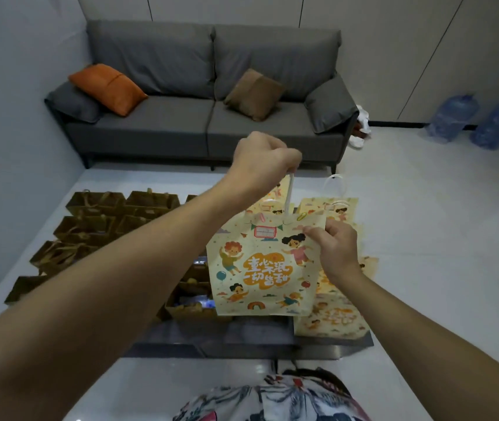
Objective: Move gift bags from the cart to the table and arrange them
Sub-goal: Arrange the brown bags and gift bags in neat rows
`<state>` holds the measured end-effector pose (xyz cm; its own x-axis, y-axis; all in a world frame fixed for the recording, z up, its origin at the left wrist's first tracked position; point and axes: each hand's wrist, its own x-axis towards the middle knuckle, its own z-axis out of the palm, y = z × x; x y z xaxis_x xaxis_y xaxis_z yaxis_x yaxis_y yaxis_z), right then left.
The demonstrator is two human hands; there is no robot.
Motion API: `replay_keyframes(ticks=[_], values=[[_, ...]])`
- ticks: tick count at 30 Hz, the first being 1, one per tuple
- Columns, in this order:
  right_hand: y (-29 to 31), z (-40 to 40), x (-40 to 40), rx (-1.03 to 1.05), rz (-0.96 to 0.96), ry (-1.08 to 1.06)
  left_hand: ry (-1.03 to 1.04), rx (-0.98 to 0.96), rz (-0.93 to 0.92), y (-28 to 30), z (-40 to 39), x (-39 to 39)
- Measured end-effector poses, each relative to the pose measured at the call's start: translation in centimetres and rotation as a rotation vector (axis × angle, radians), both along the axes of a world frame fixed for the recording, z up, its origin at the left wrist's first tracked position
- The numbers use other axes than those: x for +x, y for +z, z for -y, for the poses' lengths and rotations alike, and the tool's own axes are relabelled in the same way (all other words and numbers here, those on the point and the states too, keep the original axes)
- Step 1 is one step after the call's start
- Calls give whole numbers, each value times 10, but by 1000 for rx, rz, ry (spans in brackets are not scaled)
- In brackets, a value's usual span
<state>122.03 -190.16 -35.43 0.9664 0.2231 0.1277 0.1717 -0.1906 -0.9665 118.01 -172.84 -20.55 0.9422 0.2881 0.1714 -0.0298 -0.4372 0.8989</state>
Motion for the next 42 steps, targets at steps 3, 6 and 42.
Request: replay_keyframes(ticks=[3,6,42], values=[[-25,11,-17,-61,-51,13,-20,-28,-74,-33,7,-10],[-48,25,-26,-165,-97,48,-28,-51,-152,-66,13,-18],[-185,36,5,-751,-544,196,3,-85,-812,-232,29,34]])
